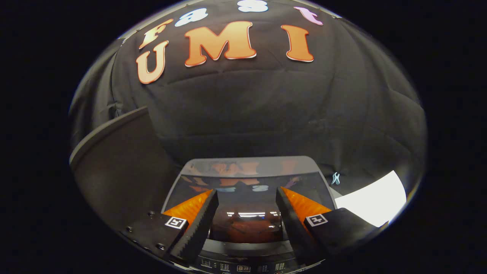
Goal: Put the clothes into the washing machine and then close the washing machine lid.
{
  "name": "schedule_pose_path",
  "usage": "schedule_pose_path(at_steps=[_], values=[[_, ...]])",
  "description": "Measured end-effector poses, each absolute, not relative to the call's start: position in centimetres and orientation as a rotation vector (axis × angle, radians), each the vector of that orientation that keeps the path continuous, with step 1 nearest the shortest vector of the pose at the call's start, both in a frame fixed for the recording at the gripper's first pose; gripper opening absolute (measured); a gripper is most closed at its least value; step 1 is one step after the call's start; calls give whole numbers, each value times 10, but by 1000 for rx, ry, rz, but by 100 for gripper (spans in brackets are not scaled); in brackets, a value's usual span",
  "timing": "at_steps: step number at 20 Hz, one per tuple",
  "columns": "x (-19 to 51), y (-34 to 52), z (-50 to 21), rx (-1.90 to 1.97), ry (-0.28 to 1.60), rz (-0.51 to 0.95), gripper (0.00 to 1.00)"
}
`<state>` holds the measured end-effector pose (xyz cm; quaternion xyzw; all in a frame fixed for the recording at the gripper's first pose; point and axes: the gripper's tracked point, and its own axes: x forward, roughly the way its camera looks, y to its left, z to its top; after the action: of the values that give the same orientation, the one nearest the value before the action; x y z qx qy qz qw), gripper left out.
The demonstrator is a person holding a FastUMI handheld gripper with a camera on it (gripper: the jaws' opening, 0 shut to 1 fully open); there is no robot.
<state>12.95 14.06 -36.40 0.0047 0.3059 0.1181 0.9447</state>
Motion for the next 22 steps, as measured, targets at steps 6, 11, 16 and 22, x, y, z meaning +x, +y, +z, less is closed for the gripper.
schedule_pose_path(at_steps=[6,11,16,22], values=[[130,137,-271,19,477,250,98],[121,132,-179,13,344,270,98],[96,115,-94,32,236,287,97],[70,86,-16,57,152,292,97]])
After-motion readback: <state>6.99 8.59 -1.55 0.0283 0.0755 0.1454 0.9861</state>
